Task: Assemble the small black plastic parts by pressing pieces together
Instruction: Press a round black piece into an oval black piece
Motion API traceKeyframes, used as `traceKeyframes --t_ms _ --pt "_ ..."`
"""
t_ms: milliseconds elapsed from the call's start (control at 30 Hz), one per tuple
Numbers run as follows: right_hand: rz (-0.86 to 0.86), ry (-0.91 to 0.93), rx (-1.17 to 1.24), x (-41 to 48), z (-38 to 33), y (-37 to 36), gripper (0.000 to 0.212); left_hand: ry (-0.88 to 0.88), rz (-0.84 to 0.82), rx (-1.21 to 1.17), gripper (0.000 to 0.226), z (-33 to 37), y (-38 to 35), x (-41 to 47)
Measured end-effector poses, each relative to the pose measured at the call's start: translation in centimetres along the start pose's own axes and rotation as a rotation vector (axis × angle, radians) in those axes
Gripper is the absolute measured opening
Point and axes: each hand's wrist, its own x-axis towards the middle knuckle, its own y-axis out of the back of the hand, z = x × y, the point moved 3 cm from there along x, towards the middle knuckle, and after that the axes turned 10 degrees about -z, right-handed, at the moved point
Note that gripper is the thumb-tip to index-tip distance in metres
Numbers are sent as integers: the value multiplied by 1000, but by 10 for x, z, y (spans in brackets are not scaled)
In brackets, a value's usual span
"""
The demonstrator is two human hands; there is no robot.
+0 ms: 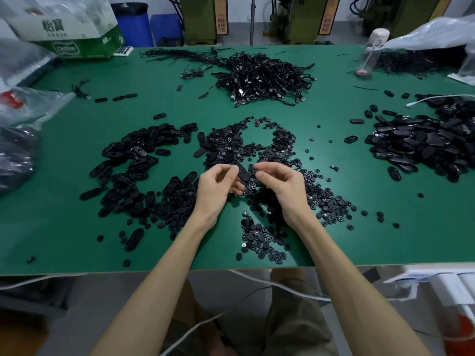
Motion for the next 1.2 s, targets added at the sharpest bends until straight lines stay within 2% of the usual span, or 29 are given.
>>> traceKeyframes --t_ms 367,533,767,867,967,1200 --pt "4 -17 -86 0 -3 -3 20 -1 2 5 19 0 1 0" --pt "14 -22 -97 -1 -3 -3 14 -2 1 2 20 -1 1 1" --pt "-14 -11 -153 0 -3 -4 19 1 6 0 14 -1 1 0" --pt "-21 -12 -197 1 -1 -6 15 1 6 3 13 1 1 0" --pt "4 -24 -135 0 -1 -5 9 5 8 1 8 1 0 -2" --pt "6 -25 -57 -1 -3 -6 11 1 7 -24 7 3 0 -2"
